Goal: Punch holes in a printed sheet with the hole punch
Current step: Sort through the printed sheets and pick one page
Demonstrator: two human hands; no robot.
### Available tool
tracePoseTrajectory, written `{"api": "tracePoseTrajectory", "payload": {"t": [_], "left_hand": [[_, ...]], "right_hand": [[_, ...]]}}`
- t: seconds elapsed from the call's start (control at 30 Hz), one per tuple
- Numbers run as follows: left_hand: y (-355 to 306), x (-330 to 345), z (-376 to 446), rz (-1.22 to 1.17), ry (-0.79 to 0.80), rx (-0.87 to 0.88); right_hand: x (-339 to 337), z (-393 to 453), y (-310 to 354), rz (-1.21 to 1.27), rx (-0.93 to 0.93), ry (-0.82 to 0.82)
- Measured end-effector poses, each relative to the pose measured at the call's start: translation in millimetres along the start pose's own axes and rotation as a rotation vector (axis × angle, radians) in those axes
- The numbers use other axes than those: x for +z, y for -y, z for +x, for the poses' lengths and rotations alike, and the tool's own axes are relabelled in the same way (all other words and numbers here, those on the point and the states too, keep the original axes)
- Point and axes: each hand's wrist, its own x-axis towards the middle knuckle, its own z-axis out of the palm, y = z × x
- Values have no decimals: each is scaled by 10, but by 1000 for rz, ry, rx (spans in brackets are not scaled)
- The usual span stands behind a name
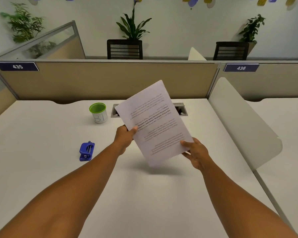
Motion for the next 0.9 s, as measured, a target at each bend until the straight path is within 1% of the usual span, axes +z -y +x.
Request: {"api": "tracePoseTrajectory", "payload": {"t": [0.07,0.17,0.27,0.37,0.47,0.6,0.8,0.9], "left_hand": [[-48,-6,-5,74,-20,42],[-127,29,-30,143,-10,136],[-166,80,-84,167,22,203],[-115,99,-141,180,40,245],[21,72,-181,222,59,242],[207,24,-202,268,109,210],[71,31,-197,219,29,271],[101,33,-189,236,4,278]], "right_hand": [[-15,-17,58,-155,-99,-10],[41,-42,128,-383,-251,26],[125,-48,166,-519,-346,24],[156,-51,130,-601,-356,25],[104,-74,8,-707,-313,49],[63,-111,-129,-696,-275,53],[145,-110,-11,-648,-328,49],[138,-113,-24,-639,-311,81]]}}
